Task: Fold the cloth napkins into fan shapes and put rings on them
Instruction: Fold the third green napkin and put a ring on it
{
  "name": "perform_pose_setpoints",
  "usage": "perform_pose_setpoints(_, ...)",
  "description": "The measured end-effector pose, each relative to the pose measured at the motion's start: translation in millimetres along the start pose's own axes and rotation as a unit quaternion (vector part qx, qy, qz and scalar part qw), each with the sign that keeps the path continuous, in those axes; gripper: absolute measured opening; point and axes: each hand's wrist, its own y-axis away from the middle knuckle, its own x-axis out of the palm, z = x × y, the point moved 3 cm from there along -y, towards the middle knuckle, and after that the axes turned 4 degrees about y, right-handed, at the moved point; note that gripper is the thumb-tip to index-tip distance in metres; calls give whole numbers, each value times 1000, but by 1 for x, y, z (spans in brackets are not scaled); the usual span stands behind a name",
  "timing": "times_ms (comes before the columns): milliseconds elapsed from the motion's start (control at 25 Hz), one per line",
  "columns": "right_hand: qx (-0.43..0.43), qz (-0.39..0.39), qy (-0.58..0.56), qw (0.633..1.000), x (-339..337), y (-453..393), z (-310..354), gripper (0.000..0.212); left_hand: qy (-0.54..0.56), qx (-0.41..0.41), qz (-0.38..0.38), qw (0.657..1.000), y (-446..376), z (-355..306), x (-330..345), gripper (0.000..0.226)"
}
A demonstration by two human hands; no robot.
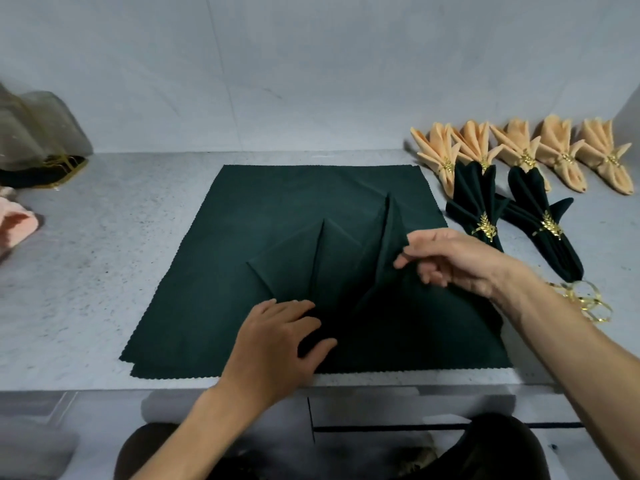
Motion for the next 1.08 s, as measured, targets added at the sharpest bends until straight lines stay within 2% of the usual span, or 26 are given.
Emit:
perform_pose_setpoints(120, -58, -114, 134, 983, 23, -42, 10, 26, 17, -81, -33, 996, -6, -5, 1, 37)
perform_pose_setpoints(200, -89, -158, 178, 967, 43, -65, 12, 21, 23, -129, -52, 990, -7, -7, 1, 30)
perform_pose_setpoints(280, -118, -193, 246, 943, 56, -83, 6, 16, 15, -152, -53, 987, -7, -14, 3, 36)
perform_pose_setpoints(360, -144, -231, 328, 904, 64, -90, 4, 4, -1, -144, -50, 988, -6, -16, 6, 40)
perform_pose_setpoints(440, -162, -239, 418, 861, 72, -91, 1, 23, -17, -119, -56, 991, -3, -13, 11, 30)
perform_pose_setpoints(520, -191, -242, 491, 815, 79, -93, -4, 35, -27, -122, -78, 989, -2, -11, 13, 31)
perform_pose_setpoints(600, -214, -259, 529, 779, 86, -96, -9, 37, -30, -133, -72, 988, -6, -14, 14, 33)
perform_pose_setpoints(720, -218, -293, 562, 742, 92, -99, -13, 34, -27, -149, -76, 985, -11, -17, 14, 13)
perform_pose_setpoints(800, -221, -310, 577, 723, 93, -99, -15, 31, -11, -154, -57, 986, -10, -16, 15, 27)
perform_pose_setpoints(920, -215, -301, 595, 714, 95, -98, -16, 32, -4, -142, -19, 990, -10, -19, 16, 14)
perform_pose_setpoints(1000, -219, -292, 575, 733, 95, -90, -9, 30, -5, -152, 3, 988, -10, -23, 18, 9)
perform_pose_setpoints(1080, -238, -318, 517, 758, 86, -70, 2, 26, 6, -164, 12, 986, -14, -33, 16, 4)
